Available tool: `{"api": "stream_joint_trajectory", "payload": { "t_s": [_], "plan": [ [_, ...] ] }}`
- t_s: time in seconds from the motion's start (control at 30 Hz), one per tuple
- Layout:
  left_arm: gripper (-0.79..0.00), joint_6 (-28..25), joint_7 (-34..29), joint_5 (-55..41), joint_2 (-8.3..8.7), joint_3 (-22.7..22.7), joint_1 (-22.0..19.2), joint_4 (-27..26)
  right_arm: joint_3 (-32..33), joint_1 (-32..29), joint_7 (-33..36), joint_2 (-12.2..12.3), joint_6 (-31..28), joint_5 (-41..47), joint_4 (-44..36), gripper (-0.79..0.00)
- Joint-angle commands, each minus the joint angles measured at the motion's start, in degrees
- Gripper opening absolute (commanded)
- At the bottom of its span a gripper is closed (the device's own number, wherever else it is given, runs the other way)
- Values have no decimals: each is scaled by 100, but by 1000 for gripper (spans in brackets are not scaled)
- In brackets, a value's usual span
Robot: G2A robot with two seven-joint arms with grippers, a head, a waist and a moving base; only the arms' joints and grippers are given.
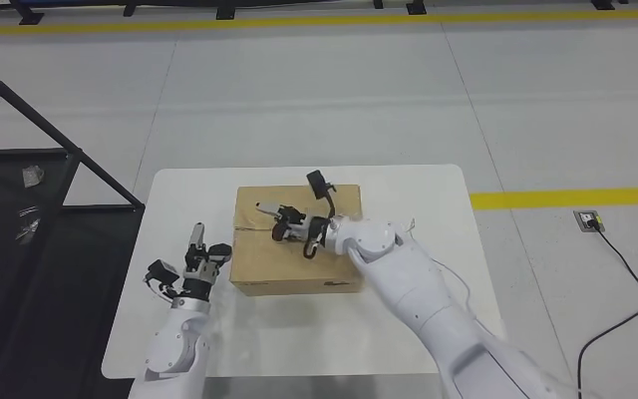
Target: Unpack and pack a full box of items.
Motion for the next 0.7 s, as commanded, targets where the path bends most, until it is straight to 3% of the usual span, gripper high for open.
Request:
{"api": "stream_joint_trajectory", "payload": {
  "t_s": [0.0, 0.1, 0.27, 0.47, 0.67],
  "plan": [
    [0, -1, 24, 12, 4, 23, -12, 9, 126, -76, -103, 134, -5, -180, -158, 0],
    [0, -6, 49, 41, 9, 60, -20, 9, 297, -203, -459, 318, 198, -524, -408, 0],
    [0, -4, 96, 74, 21, 86, -17, 1, 668, -564, -476, 633, 608, -914, -1150, 0],
    [0, 22, 148, 98, 39, 96, -44, 46, 1352, -1360, -178, 1034, 1022, -1167, -2589, 0],
    [0, 29, 161, 87, 54, 114, -88, 80, 1855, -2060, -316, 1298, 1805, -1745, -3840, 0]
  ]
}}
